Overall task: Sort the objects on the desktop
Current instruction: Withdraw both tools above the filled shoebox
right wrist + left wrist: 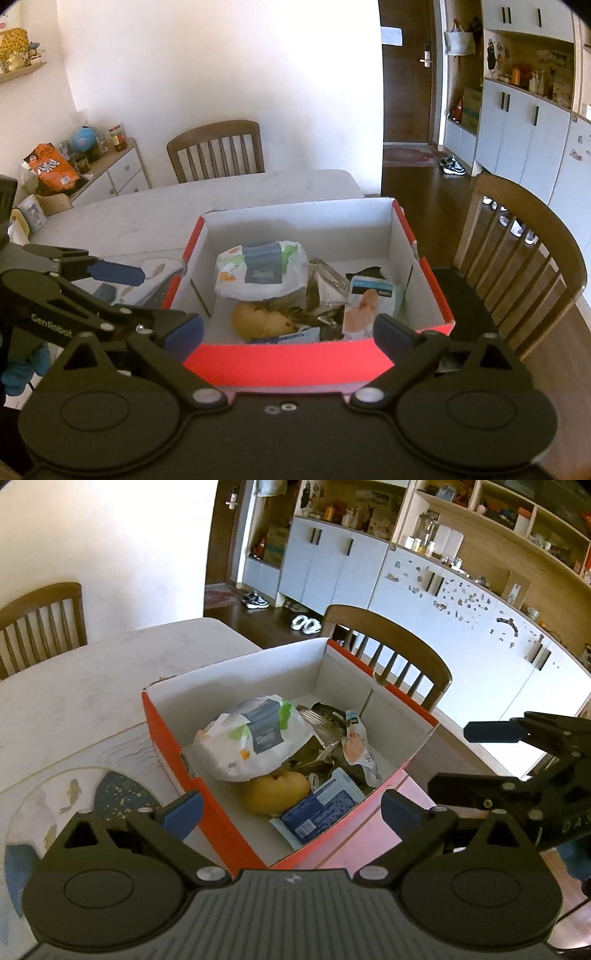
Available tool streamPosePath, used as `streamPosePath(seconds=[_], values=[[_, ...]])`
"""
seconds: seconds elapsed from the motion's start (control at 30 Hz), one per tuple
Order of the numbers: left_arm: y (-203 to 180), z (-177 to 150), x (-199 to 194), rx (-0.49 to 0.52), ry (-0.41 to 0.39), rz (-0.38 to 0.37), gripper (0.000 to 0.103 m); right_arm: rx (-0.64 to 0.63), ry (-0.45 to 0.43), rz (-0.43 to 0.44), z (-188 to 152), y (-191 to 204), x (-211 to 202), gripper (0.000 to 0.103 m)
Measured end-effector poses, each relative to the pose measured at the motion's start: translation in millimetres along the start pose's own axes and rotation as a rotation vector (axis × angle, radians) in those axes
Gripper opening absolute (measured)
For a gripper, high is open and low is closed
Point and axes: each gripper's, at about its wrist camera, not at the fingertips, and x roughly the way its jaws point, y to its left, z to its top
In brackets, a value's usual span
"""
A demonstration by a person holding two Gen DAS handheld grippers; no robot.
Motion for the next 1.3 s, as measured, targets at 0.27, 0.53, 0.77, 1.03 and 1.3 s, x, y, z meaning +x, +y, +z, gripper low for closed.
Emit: streamPosePath(seconds=[0.27, 0.53, 0.77, 1.03, 1.3], values=[[-7.8, -5.8, -6.9, 0.013, 0.005, 0.021, 0.103, 0.025, 0.006, -0.007, -11.9, 4.2, -8.1, 0.099], [-17.6, -12.2, -4.8, 0.046, 0.017, 0.062, 0.103, 0.033, 0.021, -0.016, -18.4, 4.8, -8.6, 0.099], [-17.1, -15.1, -0.8, 0.046, 0.032, 0.091, 0.103, 0.038, 0.031, -0.014, -21.8, 5.3, -7.1, 0.099], [-20.6, -17.6, 0.9, 0.057, 0.035, 0.086, 0.103, 0.041, 0.04, -0.016, -24.3, 4.2, -6.4, 0.099], [-22.8, -17.3, 1.1, 0.061, 0.037, 0.085, 0.103, 0.044, 0.044, -0.017, -25.5, 2.6, -7.0, 0.099]])
